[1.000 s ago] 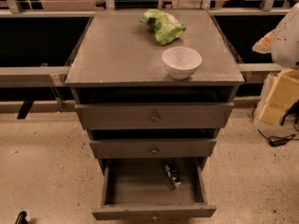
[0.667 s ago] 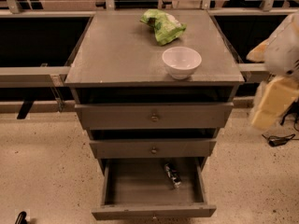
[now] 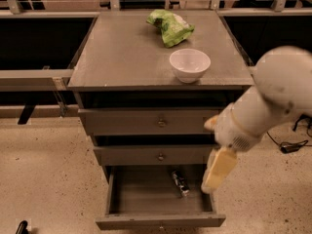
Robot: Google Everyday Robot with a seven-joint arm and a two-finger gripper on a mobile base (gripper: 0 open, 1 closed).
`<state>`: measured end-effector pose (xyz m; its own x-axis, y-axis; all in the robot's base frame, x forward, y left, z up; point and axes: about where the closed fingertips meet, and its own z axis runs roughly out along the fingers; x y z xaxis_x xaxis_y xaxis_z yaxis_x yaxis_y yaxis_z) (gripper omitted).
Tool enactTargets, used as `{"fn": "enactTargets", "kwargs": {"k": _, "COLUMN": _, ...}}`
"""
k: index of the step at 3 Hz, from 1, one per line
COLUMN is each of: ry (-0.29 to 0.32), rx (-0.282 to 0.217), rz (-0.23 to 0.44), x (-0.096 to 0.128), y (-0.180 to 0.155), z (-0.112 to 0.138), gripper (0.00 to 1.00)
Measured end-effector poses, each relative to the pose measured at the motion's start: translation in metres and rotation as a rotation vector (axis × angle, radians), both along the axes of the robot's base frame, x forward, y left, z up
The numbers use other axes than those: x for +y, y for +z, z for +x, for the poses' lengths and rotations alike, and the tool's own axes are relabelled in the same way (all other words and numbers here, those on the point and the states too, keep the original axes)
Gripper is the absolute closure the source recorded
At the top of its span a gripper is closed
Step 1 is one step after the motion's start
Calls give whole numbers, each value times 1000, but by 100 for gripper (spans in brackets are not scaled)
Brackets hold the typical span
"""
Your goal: Pick redbull can from bottom drawer and place on counter
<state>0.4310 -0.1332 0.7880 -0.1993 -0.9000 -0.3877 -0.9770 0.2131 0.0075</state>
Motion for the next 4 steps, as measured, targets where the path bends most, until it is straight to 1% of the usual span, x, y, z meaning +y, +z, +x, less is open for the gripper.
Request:
{"fn": "enactTargets", "kwargs": {"k": 1, "ry": 23, "rx": 60, "rz": -17, "x": 4, "y": -33, "z": -19, "gripper": 0}}
{"fn": "enactTargets", "kwargs": {"k": 2, "ry": 68, "rx": 85, "rz": -14, "x": 13, "y": -42, "z": -16, "gripper": 0}}
{"fn": "enactTargets", "kwargs": {"k": 3, "ry": 78, "rx": 122, "rz": 34, "x": 19, "y": -93, "z": -16, "gripper": 0}}
{"fn": "enactTargets", "kwargs": {"k": 4, "ry": 36, "rx": 74, "rz": 90, "x": 24, "y": -149, "z": 3, "gripper": 0}}
